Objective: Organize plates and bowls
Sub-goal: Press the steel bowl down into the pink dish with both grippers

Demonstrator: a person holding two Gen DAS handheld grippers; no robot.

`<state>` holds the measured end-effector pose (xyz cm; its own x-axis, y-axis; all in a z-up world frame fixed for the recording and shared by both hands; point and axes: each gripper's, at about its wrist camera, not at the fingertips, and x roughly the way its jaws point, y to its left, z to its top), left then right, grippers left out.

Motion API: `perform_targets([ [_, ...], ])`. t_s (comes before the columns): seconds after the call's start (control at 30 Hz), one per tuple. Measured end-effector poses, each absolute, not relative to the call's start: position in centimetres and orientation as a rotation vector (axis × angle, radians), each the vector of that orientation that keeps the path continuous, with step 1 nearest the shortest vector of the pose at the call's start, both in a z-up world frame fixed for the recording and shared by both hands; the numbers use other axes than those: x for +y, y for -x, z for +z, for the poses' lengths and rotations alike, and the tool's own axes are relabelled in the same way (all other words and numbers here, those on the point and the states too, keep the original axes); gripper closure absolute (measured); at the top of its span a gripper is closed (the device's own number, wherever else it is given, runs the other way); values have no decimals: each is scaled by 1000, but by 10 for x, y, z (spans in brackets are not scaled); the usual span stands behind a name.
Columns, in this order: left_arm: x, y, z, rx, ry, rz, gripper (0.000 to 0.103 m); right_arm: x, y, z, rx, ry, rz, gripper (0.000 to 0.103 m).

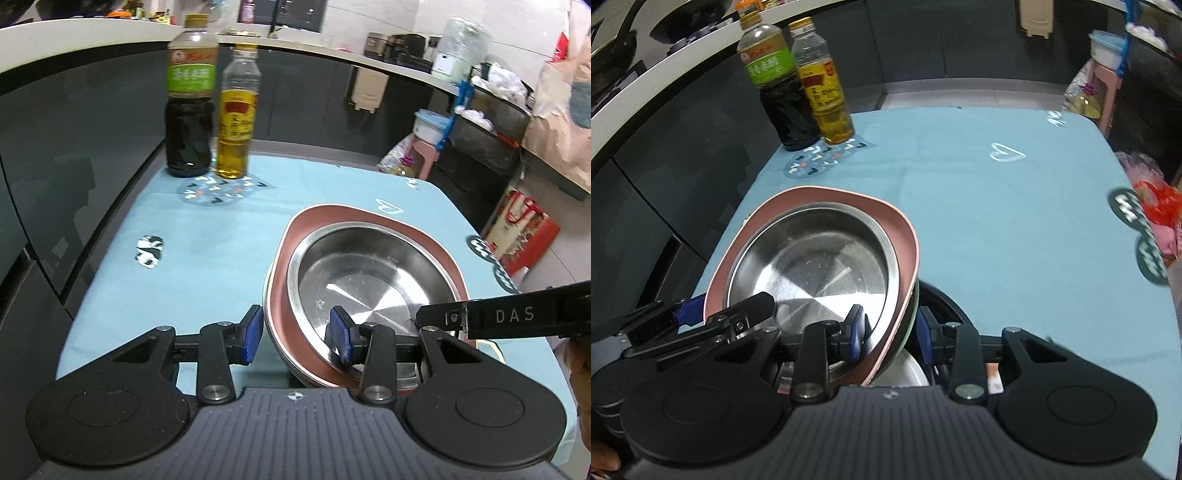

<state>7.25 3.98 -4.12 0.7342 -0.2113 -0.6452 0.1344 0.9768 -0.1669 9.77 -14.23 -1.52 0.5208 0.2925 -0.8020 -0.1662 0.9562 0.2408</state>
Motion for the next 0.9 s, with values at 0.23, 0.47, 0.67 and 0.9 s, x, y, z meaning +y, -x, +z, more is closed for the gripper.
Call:
perform_targets([
  [0.23, 26, -56, -42, 723, 88, -226, 66, -160, -75, -18, 969, -162, 245, 77],
  [0.47, 23, -44, -39, 707, 80, -230, 66, -164, -65, -17, 961, -168, 248, 77],
  [0.67, 19, -38, -42, 718, 70, -228, 66, -167, -60, -20, 962, -174, 249, 76],
  [0.9, 15, -35, -48, 739, 60, -226, 66, -167, -64, -24, 974, -181, 248, 76],
])
